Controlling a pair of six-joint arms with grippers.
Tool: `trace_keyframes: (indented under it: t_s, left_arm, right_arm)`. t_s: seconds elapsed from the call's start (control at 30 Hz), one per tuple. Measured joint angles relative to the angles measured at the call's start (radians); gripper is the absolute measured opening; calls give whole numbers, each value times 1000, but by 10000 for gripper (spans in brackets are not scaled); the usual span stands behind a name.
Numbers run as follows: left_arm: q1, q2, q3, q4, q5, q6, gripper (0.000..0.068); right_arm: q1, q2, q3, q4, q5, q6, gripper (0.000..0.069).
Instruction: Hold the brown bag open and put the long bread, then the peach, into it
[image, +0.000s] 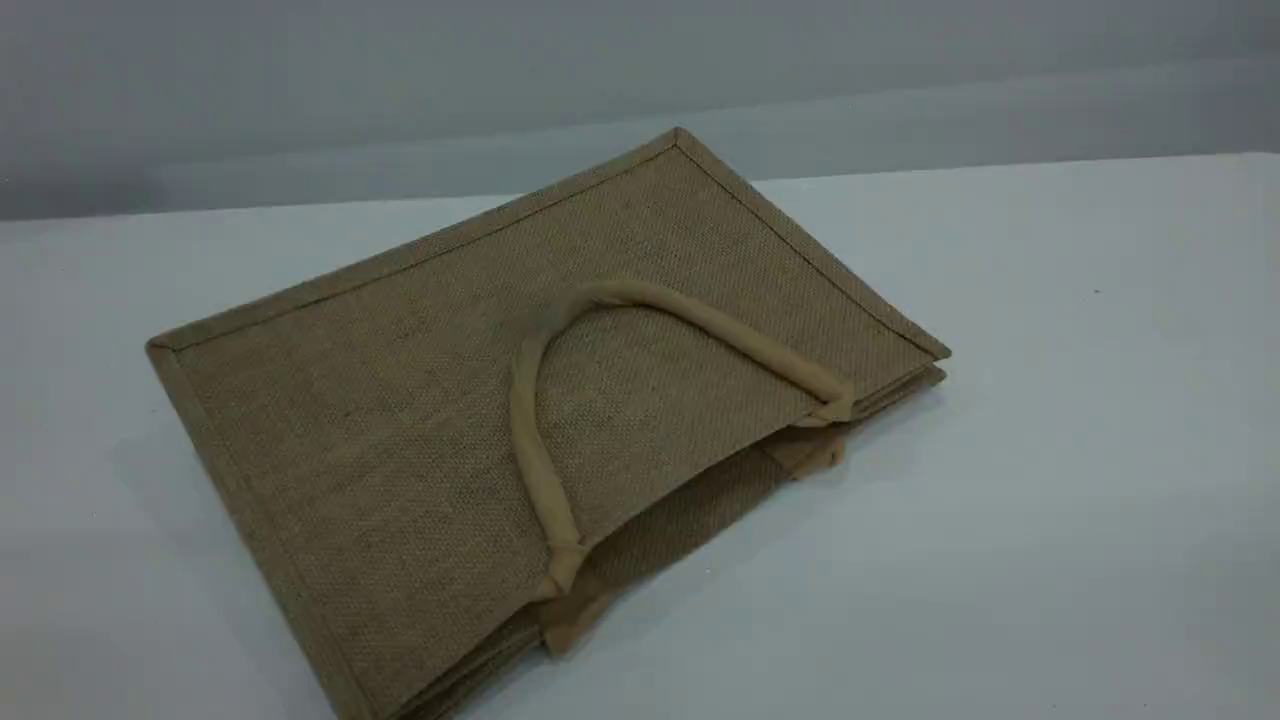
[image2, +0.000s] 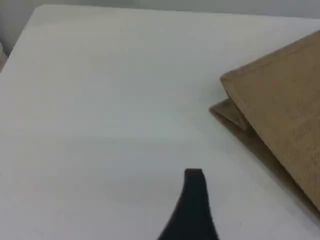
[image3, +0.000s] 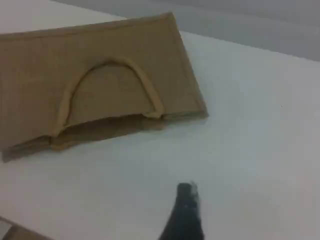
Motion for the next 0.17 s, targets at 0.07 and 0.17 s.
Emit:
trace_keyframes:
  t_s: [0.07,0.17]
  left_arm:
    - [0,0,0,0,0,0,559]
    - [0,0,0,0,0,0,559]
  right_arm:
    - [0,0,0,-1,0,0,554]
    - [-1,0,0,-1,0,1,554]
